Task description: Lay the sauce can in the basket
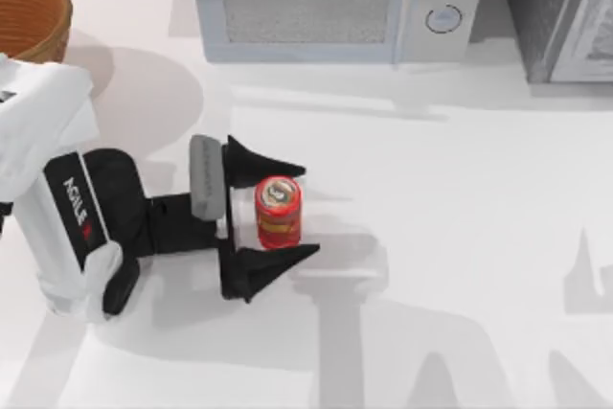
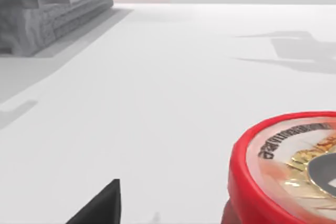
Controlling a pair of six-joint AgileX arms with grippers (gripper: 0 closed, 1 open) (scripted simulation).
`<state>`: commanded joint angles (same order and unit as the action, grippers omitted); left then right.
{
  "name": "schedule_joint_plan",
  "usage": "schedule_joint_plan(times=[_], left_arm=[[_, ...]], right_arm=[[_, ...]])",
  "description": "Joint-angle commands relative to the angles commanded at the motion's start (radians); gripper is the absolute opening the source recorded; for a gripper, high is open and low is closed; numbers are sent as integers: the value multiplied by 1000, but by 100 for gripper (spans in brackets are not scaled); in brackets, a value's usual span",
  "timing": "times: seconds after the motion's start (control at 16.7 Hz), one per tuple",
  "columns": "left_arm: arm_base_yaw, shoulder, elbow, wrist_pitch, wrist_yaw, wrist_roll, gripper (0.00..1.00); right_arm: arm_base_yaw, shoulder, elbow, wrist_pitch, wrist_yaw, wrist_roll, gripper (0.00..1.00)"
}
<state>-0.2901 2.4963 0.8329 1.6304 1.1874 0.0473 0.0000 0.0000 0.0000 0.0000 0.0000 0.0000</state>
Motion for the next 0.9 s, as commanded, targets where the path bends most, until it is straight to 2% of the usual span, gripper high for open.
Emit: schedule_joint_plan(times=[0.18, 0.9], left_arm=[[0, 0, 0, 0, 0, 0, 100], [0, 0, 0, 0, 0, 0, 10]], right_arm=[[0, 0, 0, 0, 0, 0, 100], [0, 0, 0, 0, 0, 0, 100]])
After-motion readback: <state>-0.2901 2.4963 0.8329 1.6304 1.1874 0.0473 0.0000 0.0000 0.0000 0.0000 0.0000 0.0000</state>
